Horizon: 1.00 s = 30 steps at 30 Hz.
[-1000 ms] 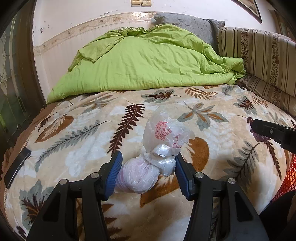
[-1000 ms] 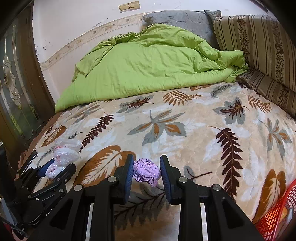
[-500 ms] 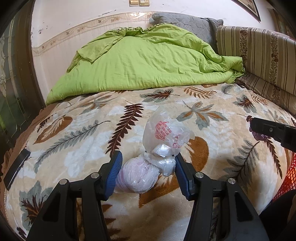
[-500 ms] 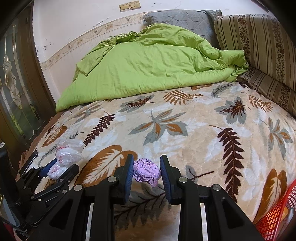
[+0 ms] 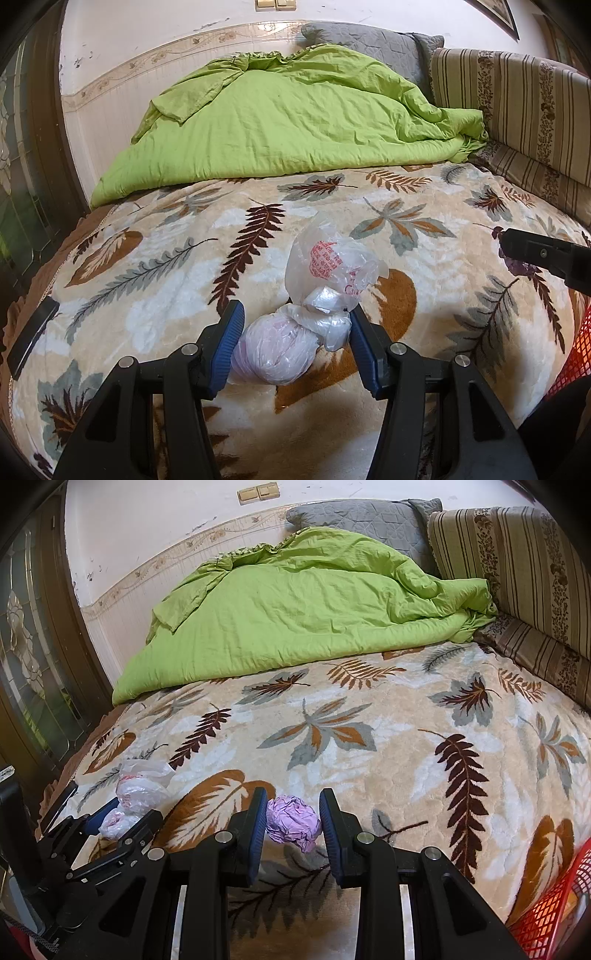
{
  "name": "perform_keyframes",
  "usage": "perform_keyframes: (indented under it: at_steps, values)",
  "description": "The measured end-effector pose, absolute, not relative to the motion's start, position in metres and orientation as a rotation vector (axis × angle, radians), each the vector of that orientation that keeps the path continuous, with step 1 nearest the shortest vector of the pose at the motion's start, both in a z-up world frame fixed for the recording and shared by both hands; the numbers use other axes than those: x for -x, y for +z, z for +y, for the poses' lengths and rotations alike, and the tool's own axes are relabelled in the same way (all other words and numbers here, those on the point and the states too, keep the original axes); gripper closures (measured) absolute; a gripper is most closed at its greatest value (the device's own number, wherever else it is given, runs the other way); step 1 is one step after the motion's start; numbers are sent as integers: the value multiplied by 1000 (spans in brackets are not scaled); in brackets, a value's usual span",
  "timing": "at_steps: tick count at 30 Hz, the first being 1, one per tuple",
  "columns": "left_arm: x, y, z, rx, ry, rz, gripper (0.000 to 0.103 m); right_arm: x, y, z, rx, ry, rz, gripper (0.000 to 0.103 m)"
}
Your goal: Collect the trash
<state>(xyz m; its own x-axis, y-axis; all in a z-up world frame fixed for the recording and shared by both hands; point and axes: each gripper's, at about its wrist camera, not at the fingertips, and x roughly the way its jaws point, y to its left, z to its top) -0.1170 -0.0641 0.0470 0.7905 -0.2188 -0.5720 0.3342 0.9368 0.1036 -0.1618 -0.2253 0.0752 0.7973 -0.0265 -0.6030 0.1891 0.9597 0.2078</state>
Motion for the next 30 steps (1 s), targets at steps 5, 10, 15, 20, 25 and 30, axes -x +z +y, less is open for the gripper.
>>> perform_keyframes:
  at_steps: [5,10,15,20,25,30]
  values:
    - [117,48,-64,-203,-300,588,48,162,75,-225,-266,-116,638,72]
    - [117,48,-64,-204,-299,588,48,162,75,-226,-267,-115,639,72]
    - [117,48,-64,-205,-300,589,48,162,75,-225,-269,-115,637,72]
    - [117,47,-66,-205,-302,590,48,163,76,-226,-270,-116,636,72]
    - [119,43,-69,-207,-318,593,48,165,79,-227,-302,-125,622,72]
    - [128,49,-76,-194,-399,597,48,182,86,-240,-370,-135,616,72]
